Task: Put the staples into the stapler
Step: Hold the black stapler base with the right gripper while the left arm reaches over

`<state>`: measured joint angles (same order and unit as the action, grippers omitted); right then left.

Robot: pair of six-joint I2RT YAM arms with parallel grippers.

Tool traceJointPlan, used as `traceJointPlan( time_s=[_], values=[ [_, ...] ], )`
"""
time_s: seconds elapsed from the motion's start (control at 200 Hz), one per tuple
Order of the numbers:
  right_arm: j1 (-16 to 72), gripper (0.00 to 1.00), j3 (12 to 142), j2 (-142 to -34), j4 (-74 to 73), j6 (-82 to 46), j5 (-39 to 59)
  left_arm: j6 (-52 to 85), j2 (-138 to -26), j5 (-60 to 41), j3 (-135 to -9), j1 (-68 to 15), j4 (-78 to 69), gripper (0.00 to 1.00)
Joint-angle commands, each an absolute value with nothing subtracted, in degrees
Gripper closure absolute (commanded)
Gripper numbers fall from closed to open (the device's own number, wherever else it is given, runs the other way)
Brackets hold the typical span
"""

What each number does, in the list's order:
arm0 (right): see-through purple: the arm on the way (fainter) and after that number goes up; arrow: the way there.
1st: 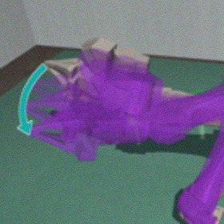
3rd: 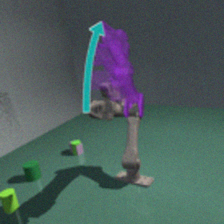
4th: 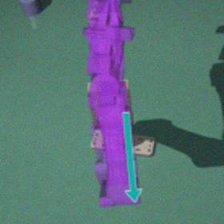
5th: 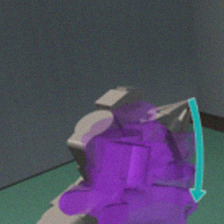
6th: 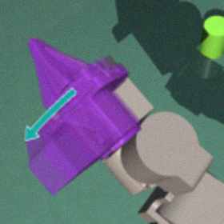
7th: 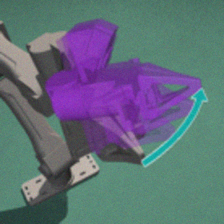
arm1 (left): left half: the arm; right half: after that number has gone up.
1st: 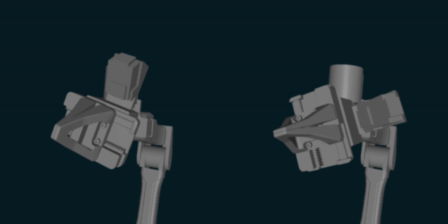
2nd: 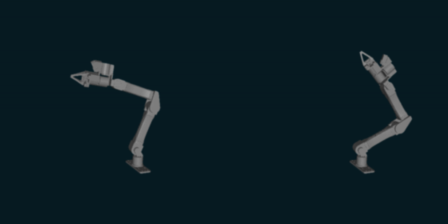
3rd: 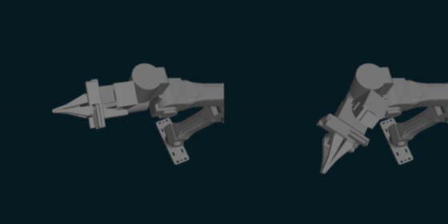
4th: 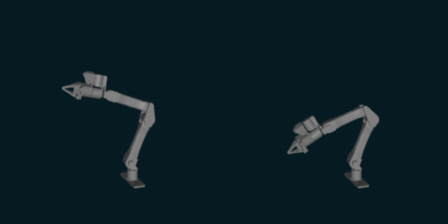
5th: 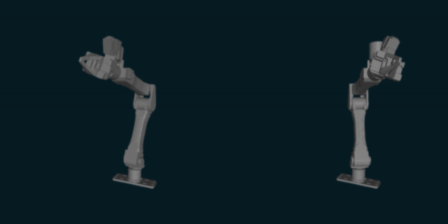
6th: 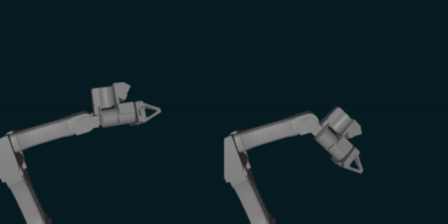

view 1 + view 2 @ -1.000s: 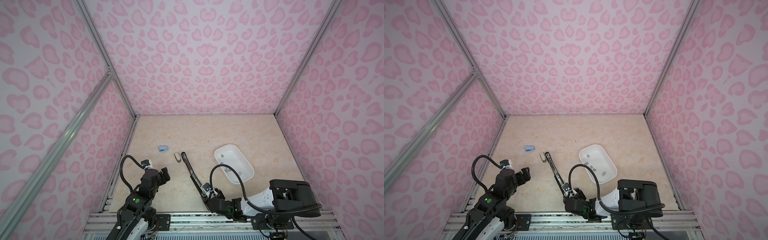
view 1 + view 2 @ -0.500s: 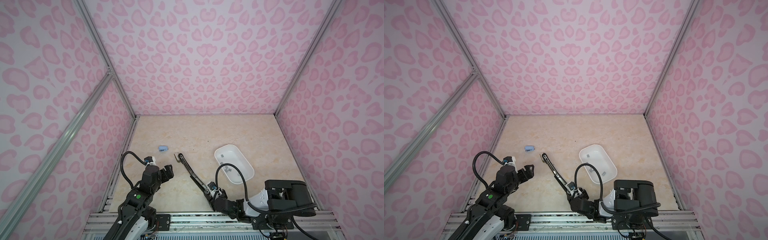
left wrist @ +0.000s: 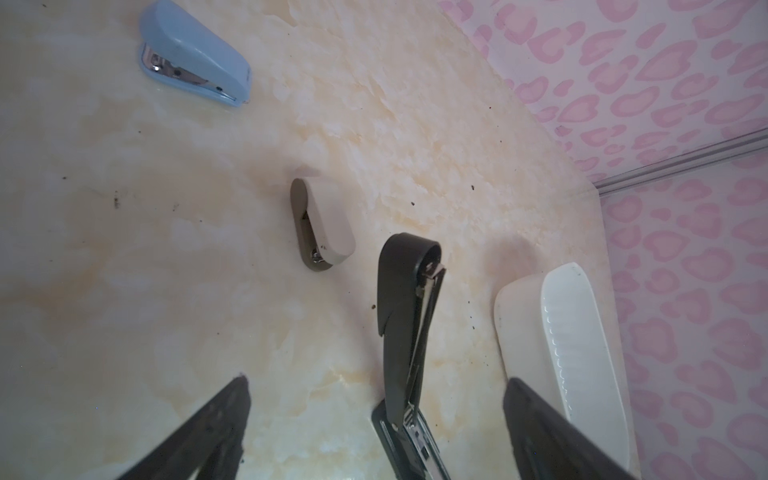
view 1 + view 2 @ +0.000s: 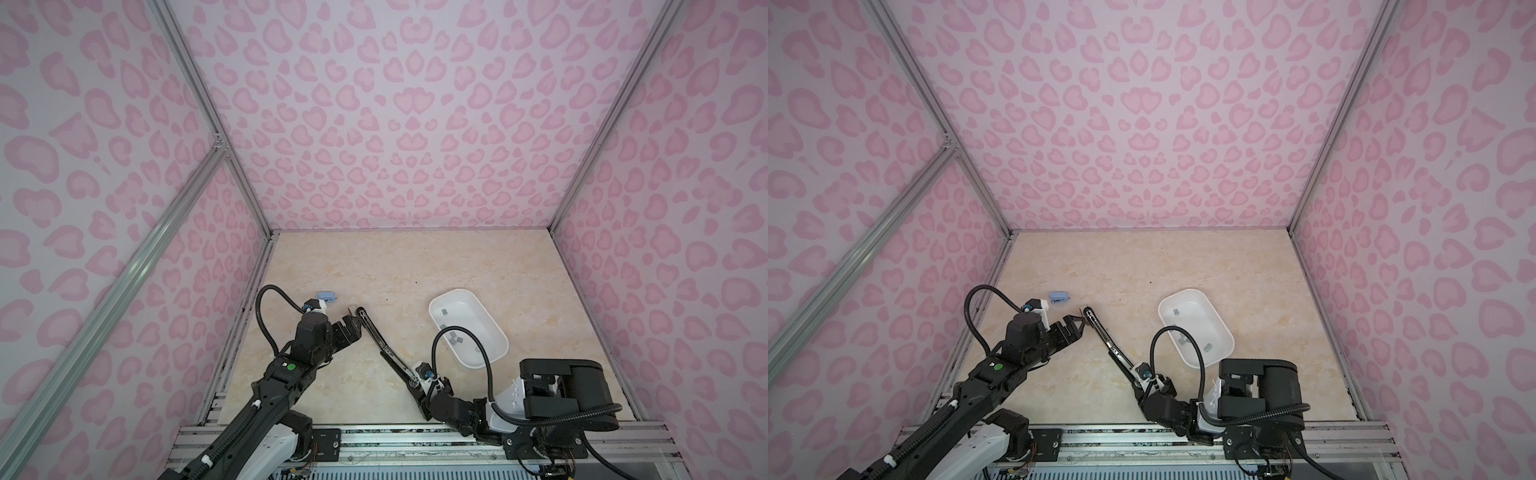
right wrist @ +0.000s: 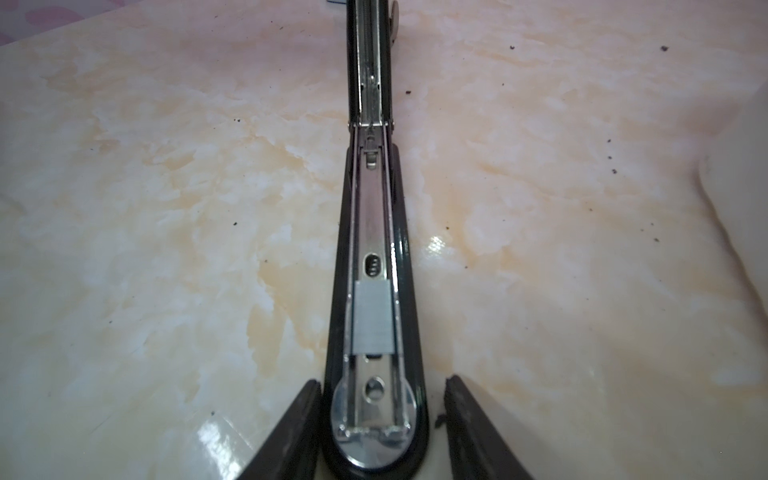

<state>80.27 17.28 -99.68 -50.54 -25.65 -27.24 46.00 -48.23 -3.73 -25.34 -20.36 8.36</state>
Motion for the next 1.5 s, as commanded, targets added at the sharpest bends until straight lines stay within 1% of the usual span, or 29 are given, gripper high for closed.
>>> traceJointPlan(
  time_s=[0.0, 0.395, 0.585, 0.745, 0.845, 0.955, 1.145, 1.295, 1.495],
  values=[
    [79.88, 0.52, 16.79, -100.61, -45.63, -25.75, -24.14, 46.53, -51.06, -5.48, -26.87, -20.15, 2.76, 0.03],
    [78.71, 0.58, 17.73, -103.4, -47.85, -25.24, -21.19, 46.91, -67.27, -11.89, -30.5, -16.16, -7.74, 0.04],
    [78.2, 0.59, 18.13, -104.06, -48.13, -24.67, -20.31, 46.36, -73.28, -16.64, -32.61, -15.76, -13.7, 0.09],
    [77.62, 0.6, 18.06, -104.41, -49.1, -24.42, -19.48, 45.44, -75.34, -19.99, -33.57, -15.76, -16.83, 0.11],
    [76.86, 0.61, 17.81, -104.66, -49.81, -24.24, -18.75, 44.99, -76.5, -22.79, -33.81, -15.78, -18.87, 0.16],
    [76.05, 0.61, 17.75, -104.95, -50.37, -24.16, -17.7, 45.14, -76.57, -25.59, -33.04, -16.03, -21.62, 0.21],
    [75.23, 0.62, 17.69, -105.73, -51.41, -24.17, -16.35, 44.86, -73.41, -25.94, -30.82, -18.97, -22.56, 0.25],
    [75.23, 0.62, 17.48, -105.78, -51.94, -24.3, -16.35, 44.98, -69.02, -21.07, -27.74, -23.78, -22.19, 0.25],
    [75.23, 0.63, 17.05, -105.73, -52.62, -24.5, -16.37, 46.84, -64.11, -16.42, -22.41, -26.59, -22.52, 0.25]
  ],
)
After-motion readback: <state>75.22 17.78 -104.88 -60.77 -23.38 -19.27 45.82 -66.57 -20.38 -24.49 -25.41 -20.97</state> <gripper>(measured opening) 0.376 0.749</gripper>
